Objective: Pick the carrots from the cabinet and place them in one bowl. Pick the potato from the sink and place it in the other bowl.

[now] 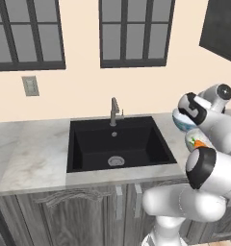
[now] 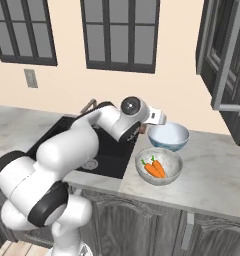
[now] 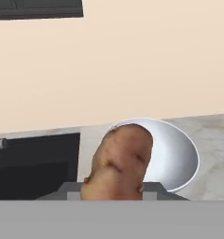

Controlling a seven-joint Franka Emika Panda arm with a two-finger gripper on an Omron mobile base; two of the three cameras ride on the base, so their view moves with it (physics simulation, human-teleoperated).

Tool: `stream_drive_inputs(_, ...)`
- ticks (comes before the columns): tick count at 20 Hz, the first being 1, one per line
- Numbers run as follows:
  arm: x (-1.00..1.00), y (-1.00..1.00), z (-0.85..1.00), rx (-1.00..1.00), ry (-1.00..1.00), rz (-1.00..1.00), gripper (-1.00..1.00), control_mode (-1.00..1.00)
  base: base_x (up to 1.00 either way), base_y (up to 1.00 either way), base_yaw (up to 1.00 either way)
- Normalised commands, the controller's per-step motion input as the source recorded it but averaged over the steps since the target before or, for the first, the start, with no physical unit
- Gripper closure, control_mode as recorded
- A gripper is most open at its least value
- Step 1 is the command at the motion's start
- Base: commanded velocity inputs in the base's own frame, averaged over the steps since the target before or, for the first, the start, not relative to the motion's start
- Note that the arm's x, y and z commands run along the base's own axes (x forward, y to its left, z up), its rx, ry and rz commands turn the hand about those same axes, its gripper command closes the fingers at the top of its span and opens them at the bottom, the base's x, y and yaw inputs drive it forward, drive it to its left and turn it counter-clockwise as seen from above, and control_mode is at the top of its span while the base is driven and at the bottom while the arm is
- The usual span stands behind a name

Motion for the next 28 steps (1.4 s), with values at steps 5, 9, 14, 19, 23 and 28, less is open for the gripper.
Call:
stream_drive_inputs(5,0.00,-0.38,-0.09,-0.10,0.00,0.00,1.00,-1.00,0.00,0.00,0.00)
stream_drive_inputs(9,0.07,-0.25,-0.36,-0.04,0.02,0.01,1.00,-1.00,0.00,0.00,0.00)
stream_drive_inputs(14,0.16,-0.12,-0.45,-0.01,0.04,0.03,1.00,-1.00,0.00,0.00,0.00)
stream_drive_inputs(19,0.30,-0.15,-0.16,0.00,0.00,0.01,1.00,-1.00,0.00,0.00,0.00)
stream_drive_inputs(23,0.31,-0.22,-0.03,0.00,0.00,0.00,1.00,-1.00,0.00,0.00,0.00)
stream_drive_inputs(28,0.27,-0.21,-0.18,0.00,0.00,0.00,1.00,-1.00,0.00,0.00,0.00)
